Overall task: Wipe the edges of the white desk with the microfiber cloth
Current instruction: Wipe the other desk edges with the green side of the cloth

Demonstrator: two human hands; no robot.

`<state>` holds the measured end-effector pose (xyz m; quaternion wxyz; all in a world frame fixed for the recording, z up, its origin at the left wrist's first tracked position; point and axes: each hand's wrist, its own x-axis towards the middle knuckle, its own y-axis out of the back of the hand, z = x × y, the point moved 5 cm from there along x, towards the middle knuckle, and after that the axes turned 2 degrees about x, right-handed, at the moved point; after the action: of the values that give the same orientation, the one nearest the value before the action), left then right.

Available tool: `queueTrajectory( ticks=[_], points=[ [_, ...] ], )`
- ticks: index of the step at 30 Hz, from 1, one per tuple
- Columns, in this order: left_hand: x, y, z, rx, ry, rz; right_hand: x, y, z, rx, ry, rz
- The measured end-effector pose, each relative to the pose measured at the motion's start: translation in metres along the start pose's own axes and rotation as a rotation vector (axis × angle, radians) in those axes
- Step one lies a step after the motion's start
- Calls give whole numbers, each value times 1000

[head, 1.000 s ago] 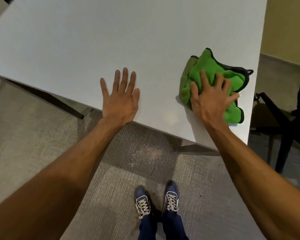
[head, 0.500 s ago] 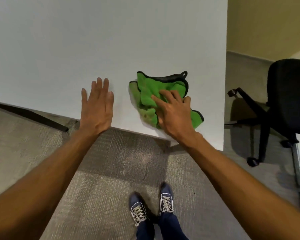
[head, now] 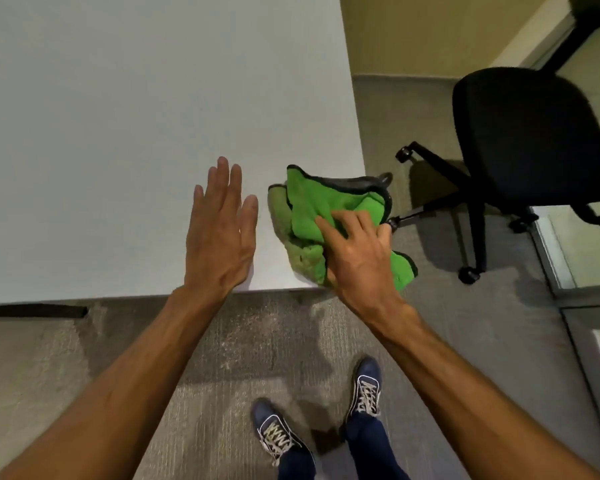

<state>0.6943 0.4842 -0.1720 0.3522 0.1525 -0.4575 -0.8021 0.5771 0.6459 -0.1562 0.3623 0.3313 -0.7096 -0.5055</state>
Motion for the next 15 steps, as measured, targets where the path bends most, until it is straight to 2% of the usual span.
queueTrajectory(
  ticks=[2,5,8,10,13,15],
  points=[
    [9,-15,27,-60,-9,-15,3,5,18,129,-153,52],
    [27,-36,64,-91,-57,-32,9,19,47,531,-245,196],
    [40,-63,90,-35,-88,-60,16,24,109,1005,-544,303],
    [42,-83,101,9,-68,-95,15,13,152,1239,-742,366],
    [47,-108,110,54,-48,-144,7,-16,194,1422,-921,377],
    [51,-114,113,113,-36,-109,2,-37,212,1475,-982,347]
  ],
)
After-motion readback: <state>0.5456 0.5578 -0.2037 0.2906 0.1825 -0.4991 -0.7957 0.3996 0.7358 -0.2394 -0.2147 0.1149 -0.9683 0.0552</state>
